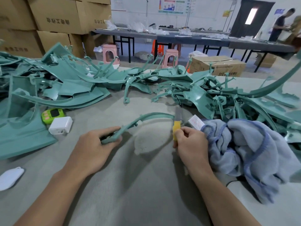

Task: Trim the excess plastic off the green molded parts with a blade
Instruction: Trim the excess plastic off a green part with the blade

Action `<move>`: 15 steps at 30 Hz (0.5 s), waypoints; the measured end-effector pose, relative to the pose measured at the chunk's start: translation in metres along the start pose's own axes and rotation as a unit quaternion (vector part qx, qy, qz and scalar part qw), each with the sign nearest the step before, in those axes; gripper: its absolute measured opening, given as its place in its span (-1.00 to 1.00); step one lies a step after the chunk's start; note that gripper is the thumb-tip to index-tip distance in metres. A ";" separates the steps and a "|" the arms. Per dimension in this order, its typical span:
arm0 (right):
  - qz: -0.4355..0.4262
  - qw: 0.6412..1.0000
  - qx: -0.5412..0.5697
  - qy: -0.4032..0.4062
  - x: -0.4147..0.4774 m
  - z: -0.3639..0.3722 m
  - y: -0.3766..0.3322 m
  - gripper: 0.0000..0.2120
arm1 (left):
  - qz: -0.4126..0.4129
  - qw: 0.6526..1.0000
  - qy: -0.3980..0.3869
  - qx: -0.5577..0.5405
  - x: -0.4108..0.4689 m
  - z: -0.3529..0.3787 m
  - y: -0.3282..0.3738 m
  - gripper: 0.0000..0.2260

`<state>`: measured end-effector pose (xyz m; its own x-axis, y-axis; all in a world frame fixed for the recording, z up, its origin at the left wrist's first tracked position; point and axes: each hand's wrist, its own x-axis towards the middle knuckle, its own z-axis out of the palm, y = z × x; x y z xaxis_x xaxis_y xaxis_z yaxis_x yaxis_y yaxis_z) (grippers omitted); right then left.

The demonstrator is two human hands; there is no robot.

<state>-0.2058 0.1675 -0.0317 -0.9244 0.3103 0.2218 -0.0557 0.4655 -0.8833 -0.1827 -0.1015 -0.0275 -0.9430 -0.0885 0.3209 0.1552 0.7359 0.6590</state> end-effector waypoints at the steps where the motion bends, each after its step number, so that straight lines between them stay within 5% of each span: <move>1: -0.018 1.000 0.023 -0.012 -0.003 0.001 -0.001 -0.73 | -0.027 0.998 0.051 -0.030 0.000 0.001 0.003 -0.88; 4: -0.052 0.996 0.055 -0.037 -0.007 0.002 -0.004 -0.74 | -0.116 0.966 0.129 -0.189 0.001 0.001 0.010 -0.86; 9: -0.141 0.984 -0.045 -0.104 -0.017 0.004 -0.009 -0.80 | -0.277 0.882 -0.004 -0.380 0.003 0.004 0.011 -0.89; 12: -0.153 0.972 -0.149 -0.103 -0.015 0.005 -0.011 -0.73 | -0.294 0.862 -0.069 -0.406 0.003 0.003 0.012 -0.89; 15: -0.084 0.975 -0.203 -0.020 -0.008 0.002 -0.012 -0.64 | -0.296 0.865 -0.101 -0.392 0.003 0.004 0.010 -0.90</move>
<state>-0.1985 0.1581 -0.0240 -0.9294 0.1721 0.3265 -0.0619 0.7993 -0.5977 -0.1852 -0.0918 -0.0224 -0.9456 -0.1171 -0.3034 -0.2945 -0.0875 0.9516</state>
